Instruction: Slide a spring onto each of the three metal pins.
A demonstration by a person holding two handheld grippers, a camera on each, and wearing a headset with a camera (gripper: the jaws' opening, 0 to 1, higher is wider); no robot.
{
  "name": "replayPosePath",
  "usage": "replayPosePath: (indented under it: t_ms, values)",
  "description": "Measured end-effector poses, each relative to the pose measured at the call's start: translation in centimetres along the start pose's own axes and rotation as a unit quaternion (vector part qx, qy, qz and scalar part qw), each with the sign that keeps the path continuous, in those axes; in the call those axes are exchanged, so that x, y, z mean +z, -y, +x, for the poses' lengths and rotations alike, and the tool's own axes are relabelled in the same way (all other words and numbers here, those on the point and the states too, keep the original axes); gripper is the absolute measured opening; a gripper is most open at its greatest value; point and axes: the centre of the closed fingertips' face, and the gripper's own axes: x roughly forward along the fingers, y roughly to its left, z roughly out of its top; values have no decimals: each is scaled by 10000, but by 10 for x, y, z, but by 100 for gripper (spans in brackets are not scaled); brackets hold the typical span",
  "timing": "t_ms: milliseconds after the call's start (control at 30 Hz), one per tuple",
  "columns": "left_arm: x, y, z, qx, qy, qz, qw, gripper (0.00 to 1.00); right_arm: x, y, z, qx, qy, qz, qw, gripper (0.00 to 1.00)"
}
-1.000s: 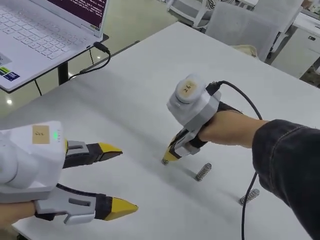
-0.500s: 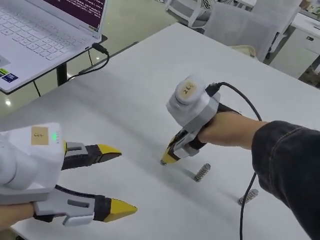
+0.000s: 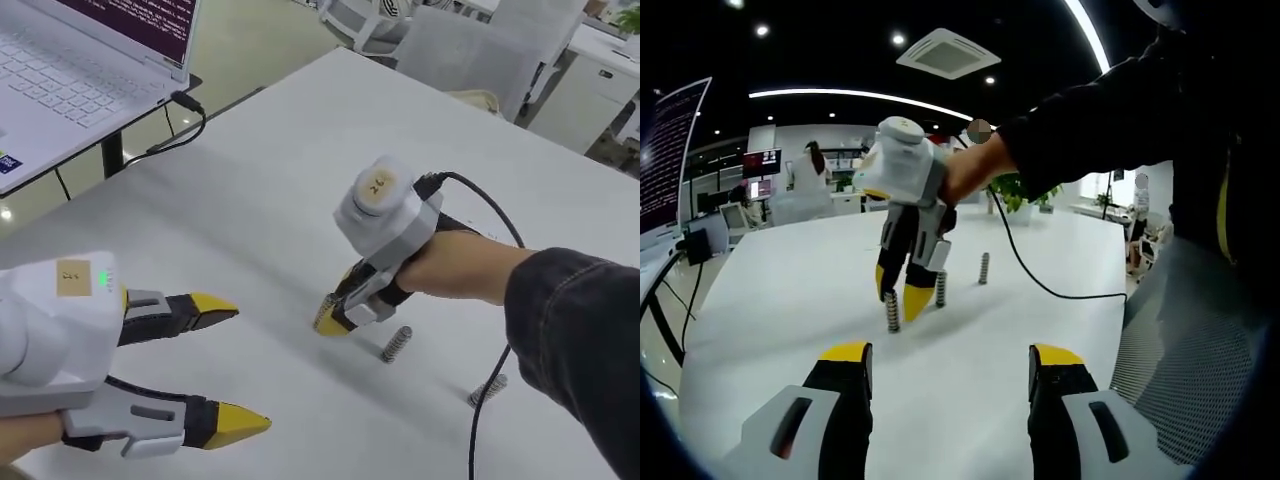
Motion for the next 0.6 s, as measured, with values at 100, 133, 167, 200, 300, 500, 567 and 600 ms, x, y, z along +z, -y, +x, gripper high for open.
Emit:
replayPosePath:
  t_ms: [100,133,167,200,300,500,567,600]
  values:
    - [1,0,0,0,-1,8,10000,59,1,1,-2,-44,96,43,9999,39]
    - [1,0,0,-1,0,7,10000,59,2,0,-2,-45,118,60,9999,40]
    - [2,0,0,-2,5,4,10000,59,2,0,-2,-50,150,76,9998,41]
    - [2,0,0,0,5,8,10000,59,2,0,-3,-62,168,76,9998,43]
    - [3,0,0,0,-4,6,10000,59,3,0,-3,-93,259,113,9996,48]
    - [4,0,0,1,-11,4,10000,59,3,0,-4,-172,456,191,9986,58]
    - [4,1,0,2,-7,3,10000,59,4,0,-6,-188,551,240,9980,62]
    - [5,1,0,4,-7,3,10000,59,5,1,-6,-196,599,249,9977,64]
